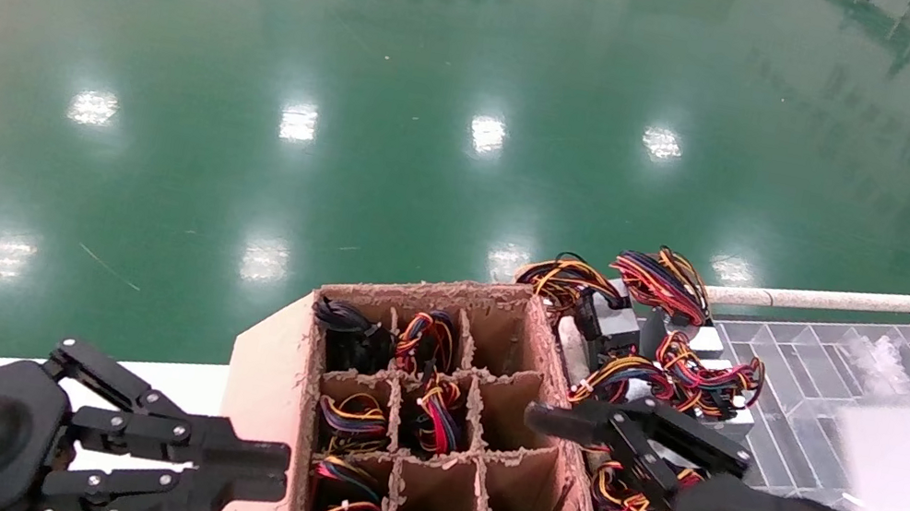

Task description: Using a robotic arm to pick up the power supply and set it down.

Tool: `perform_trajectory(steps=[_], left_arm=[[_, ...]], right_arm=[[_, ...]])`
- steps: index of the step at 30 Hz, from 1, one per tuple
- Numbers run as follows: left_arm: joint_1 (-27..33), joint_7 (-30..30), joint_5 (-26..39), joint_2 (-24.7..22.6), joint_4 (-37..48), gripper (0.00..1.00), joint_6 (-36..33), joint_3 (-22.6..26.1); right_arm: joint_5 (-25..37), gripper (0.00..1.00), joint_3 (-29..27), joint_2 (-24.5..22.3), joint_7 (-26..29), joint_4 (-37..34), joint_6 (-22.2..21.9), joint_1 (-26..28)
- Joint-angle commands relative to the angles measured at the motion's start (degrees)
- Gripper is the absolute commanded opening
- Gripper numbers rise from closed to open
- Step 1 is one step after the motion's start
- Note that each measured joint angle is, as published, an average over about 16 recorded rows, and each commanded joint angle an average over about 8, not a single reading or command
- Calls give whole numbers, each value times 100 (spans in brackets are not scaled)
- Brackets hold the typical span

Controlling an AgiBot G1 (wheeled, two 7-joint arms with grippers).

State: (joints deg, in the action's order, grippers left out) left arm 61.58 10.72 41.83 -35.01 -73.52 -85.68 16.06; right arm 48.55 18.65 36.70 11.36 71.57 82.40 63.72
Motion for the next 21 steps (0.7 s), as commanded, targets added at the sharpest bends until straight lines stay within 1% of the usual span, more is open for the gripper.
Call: perform_trajectory(steps=[1, 9, 10, 11, 12, 13, 14, 17, 18, 19, 20, 21], left_arm=[[1, -1, 0, 0, 1, 0, 0, 1], [2, -3, -3, 1, 2, 0, 0, 5], [2, -3, -3, 1, 2, 2, 0, 5], [2, -3, -3, 2, 2, 7, 1, 6], [3, -3, -4, 2, 2, 16, 1, 6], [3, -4, -4, 2, 2, 28, 1, 7], [3, -4, -4, 2, 2, 40, 1, 7], [3, -5, -5, 3, 2, 78, 2, 8], [3, -5, -5, 3, 2, 88, 2, 9], [3, -5, -6, 3, 2, 96, 2, 9], [3, -5, -6, 3, 2, 100, 2, 10], [3, -5, -6, 3, 2, 100, 2, 10]], right_arm=[[204, 100, 79, 39, 22, -44, -89, 71], [1242, 100, 516, 536, 82, -501, -655, 470], [1353, 100, 563, 607, 70, -580, -713, 523], [1467, 100, 613, 681, 53, -666, -770, 580], [1575, 98, 661, 759, 36, -757, -823, 639], [1676, 91, 710, 841, 18, -854, -869, 697], [1780, 81, 761, 926, -4, -960, -916, 755], [2063, 45, 909, 1190, -86, -1299, -1032, 932], [2142, 32, 952, 1275, -119, -1417, -1062, 988], [2211, 20, 993, 1358, -154, -1536, -1084, 1042], [2277, 10, 1032, 1442, -193, -1658, -1103, 1095], [2341, 4, 1070, 1524, -236, -1779, -1122, 1148]])
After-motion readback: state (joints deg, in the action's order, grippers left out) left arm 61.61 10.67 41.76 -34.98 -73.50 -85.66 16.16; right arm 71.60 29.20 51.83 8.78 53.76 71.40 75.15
